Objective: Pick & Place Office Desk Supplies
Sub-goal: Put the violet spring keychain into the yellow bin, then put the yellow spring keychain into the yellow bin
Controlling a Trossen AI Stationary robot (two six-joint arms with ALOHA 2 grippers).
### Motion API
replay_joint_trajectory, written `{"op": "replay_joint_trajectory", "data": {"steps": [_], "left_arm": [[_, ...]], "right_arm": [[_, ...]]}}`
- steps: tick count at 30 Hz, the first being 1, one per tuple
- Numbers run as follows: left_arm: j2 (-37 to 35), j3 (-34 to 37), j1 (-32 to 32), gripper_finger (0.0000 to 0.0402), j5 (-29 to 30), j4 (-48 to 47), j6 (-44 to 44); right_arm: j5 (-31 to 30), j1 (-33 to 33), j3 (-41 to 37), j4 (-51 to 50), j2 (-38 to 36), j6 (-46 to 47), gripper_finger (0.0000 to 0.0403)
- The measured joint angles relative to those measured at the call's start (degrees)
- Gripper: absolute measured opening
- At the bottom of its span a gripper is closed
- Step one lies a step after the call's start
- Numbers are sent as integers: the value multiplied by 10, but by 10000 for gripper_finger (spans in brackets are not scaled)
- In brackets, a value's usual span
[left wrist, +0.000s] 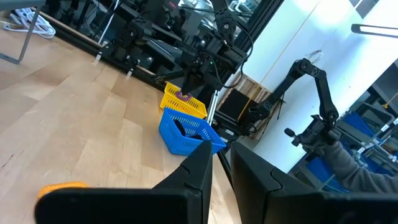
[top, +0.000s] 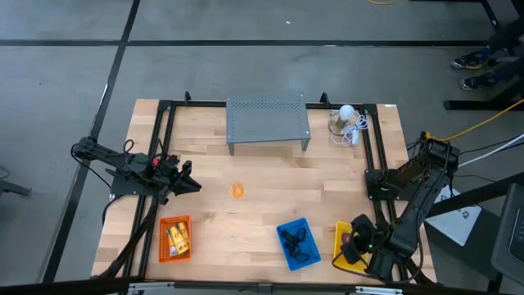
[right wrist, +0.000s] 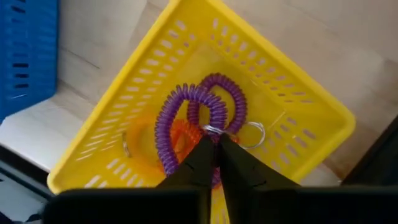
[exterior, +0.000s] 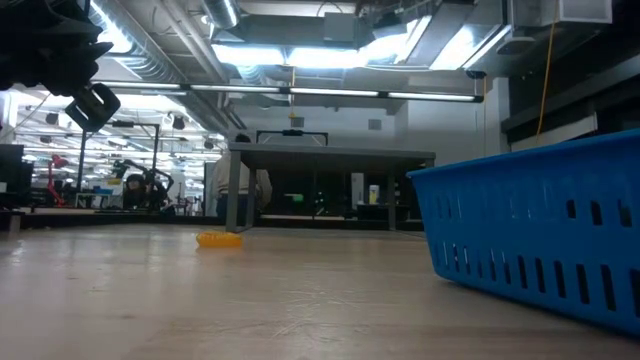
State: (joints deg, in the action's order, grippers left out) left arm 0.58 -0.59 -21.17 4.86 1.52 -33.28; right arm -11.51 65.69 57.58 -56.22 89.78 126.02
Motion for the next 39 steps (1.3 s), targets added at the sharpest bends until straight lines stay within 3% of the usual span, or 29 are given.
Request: {"op": "replay_joint_trajectory", "data": {"steps": [9,14,20,26,29,34,39], "left_arm": [[0,0,0,54,0,0,0],[0,0,0,54,0,0,0],[0,0,0,54,0,0,0],[0,0,0,54,0,0,0],[0,0,0,54,0,0,0],[0,0,0,54,0,0,0],[0,0,0,54,0,0,0]], "right_arm": [[-24,0,0,22,0,-4,160],[-41,0,0,20,0,8,201],[-189,-1,0,20,0,-9,200],[-475,-4,0,54,0,-97,187],[-569,-18,0,84,0,-138,182],[-594,-77,0,174,0,-226,173],[-528,-161,0,412,0,-523,165]]}}
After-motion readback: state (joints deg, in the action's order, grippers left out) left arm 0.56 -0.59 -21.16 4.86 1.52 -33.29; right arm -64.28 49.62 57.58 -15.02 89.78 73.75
